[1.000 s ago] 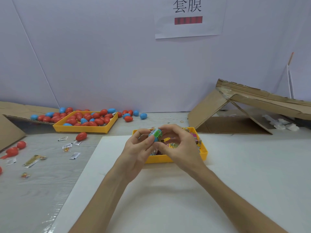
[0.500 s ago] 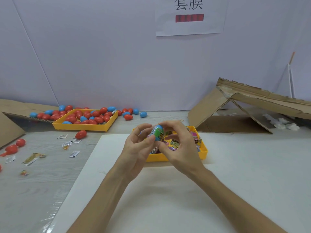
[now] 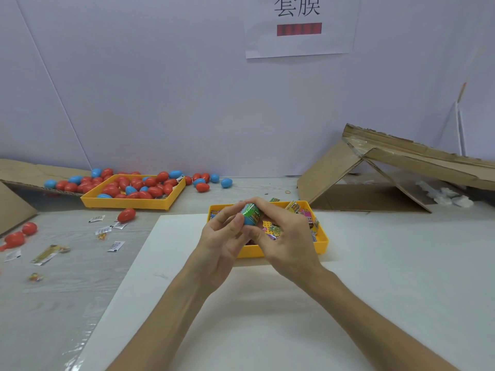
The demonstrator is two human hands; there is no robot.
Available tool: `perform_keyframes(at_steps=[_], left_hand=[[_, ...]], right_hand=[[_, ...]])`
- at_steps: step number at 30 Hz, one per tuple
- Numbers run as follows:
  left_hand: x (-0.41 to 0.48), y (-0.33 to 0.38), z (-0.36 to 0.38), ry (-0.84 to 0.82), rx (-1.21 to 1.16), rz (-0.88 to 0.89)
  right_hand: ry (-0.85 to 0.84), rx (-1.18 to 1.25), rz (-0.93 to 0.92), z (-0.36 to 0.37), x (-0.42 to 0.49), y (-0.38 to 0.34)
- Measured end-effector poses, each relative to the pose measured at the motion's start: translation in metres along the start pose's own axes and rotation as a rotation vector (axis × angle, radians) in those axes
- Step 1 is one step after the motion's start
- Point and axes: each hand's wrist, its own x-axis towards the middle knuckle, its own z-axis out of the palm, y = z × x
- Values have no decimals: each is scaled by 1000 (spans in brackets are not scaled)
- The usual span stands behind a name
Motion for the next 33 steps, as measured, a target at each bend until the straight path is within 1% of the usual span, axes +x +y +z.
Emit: perform_keyframes(at_steps=[3,9,11,15,18,20,23,29,33], left_hand=[[0,-3,1,31,9,6],[0,-3,0,18,-45,-9],[0,-2,-1,-13,-31,-10],[-1,0,-2,-115,-9,-19],[-3,1,-2,-192,-45,-45],[-4,0,-1,-210,-59,-71],[-4,-2,-1,-221,-53,-110],[-3,-5,0,-202,29,-109],[-3,-6,2,-168,117,-111]], right_hand=[[-10,-25,9,-1,-2,0],[-87,-14,77,-5,0,6],[-77,4,101,-5,1,4],[-48,-21,70,-8,2,4],[-72,14,105,-9,4,6],[-81,-24,114,-11,5,7],[-101,-80,130,-15,5,8],[-133,-205,70,-18,6,5],[-96,-232,56,-19,6,3]])
